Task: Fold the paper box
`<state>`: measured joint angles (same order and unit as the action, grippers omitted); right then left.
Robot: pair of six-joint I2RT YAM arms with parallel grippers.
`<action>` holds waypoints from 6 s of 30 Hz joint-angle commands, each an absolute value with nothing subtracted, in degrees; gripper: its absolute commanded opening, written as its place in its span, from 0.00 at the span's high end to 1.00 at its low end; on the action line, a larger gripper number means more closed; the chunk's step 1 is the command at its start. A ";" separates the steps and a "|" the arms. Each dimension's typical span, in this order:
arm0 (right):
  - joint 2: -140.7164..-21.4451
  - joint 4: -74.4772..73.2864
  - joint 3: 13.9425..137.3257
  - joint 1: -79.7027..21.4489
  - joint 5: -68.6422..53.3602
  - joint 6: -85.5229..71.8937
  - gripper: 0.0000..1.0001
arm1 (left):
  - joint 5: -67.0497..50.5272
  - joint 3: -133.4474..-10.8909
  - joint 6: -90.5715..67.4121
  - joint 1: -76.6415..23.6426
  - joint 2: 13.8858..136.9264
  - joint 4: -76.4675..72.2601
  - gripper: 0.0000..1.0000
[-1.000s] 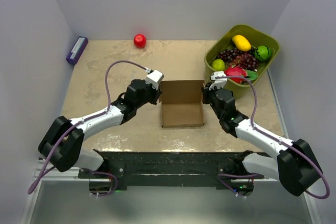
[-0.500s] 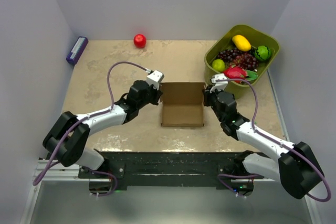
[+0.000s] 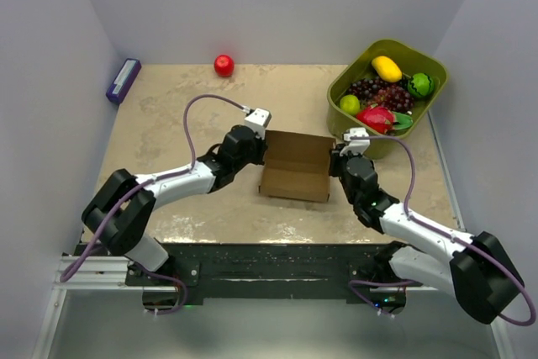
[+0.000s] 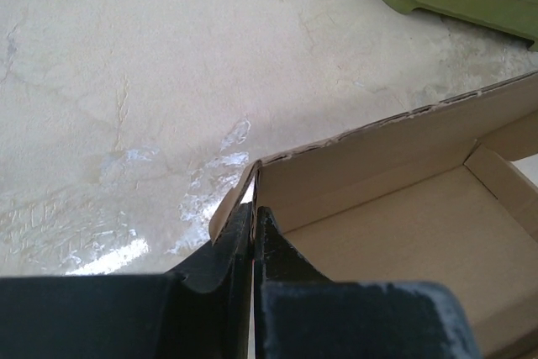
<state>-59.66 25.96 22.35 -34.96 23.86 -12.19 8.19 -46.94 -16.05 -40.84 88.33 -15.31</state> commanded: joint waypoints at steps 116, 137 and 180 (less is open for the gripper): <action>-31.81 -7.83 31.29 -52.73 8.79 -32.25 0.21 | 28.66 -15.30 -14.15 -64.42 73.40 -41.58 0.43; -50.45 1.85 28.74 -52.73 8.79 -39.90 0.37 | 18.15 -32.84 -25.49 -55.93 48.50 -0.62 0.12; -59.85 3.69 21.88 -52.82 9.14 -46.84 0.41 | 3.34 -33.22 -22.85 -48.25 76.91 -14.24 0.33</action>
